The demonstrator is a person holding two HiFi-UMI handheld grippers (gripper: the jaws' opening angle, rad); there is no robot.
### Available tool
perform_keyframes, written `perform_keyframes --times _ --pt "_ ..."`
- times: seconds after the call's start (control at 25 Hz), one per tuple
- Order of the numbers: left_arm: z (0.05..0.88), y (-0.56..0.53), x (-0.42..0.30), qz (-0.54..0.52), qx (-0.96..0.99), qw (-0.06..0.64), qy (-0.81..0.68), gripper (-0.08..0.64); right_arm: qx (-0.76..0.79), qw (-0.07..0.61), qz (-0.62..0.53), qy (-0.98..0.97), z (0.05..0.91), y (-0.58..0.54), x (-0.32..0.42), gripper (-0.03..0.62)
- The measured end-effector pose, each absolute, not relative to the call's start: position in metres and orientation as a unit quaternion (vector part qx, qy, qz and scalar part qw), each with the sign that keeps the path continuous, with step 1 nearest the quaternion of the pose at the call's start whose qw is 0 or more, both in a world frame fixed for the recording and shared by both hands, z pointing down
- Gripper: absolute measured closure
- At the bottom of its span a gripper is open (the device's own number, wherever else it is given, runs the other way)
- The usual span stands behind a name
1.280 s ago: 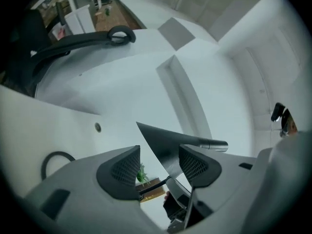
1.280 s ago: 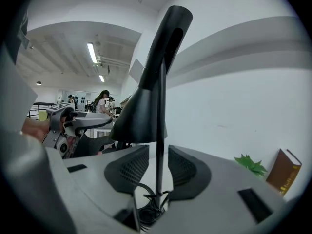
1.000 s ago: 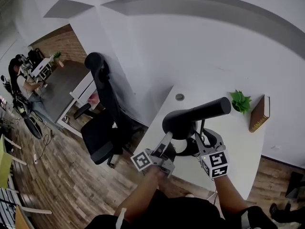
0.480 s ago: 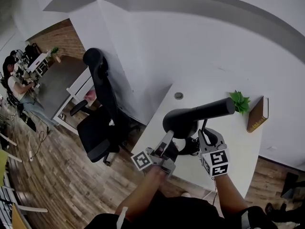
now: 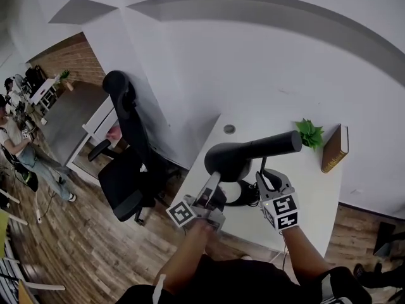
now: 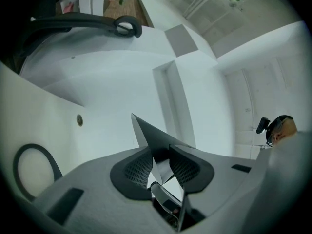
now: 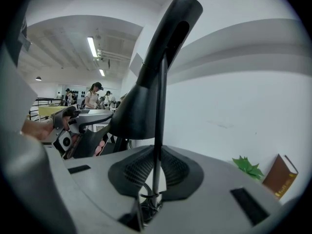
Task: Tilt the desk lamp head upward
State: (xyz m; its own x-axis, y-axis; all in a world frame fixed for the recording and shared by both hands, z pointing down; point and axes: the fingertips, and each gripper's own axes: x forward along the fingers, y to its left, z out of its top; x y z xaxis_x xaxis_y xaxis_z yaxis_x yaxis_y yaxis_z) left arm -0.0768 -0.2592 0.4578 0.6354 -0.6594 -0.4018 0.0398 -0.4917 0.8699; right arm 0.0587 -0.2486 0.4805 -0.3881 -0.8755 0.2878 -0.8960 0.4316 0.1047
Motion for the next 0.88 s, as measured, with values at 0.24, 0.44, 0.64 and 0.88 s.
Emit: perform_keyframes --times 0.24,0.44,0.64,0.88 --pt "0.446 -0.268 -0.085 -0.35 0.8 0.438 -0.213 0.46 0.534 0.153 0.037 -0.831 0.479 -0.251 0.059 0.558" --pt "0.433 -0.274 -0.093 -0.326 0.827 0.404 -0.217 0.46 0.54 0.154 0.037 -0.827 0.481 -0.251 0.06 0.558" --pt "0.417 -0.283 -0.11 -0.278 0.863 0.345 -0.243 0.46 0.548 0.154 0.038 -0.821 0.48 -0.25 0.059 0.558" --pt "0.395 -0.287 -0.121 -0.245 0.892 0.286 -0.251 0.46 0.559 0.154 0.038 -0.814 0.482 -0.249 0.058 0.56"
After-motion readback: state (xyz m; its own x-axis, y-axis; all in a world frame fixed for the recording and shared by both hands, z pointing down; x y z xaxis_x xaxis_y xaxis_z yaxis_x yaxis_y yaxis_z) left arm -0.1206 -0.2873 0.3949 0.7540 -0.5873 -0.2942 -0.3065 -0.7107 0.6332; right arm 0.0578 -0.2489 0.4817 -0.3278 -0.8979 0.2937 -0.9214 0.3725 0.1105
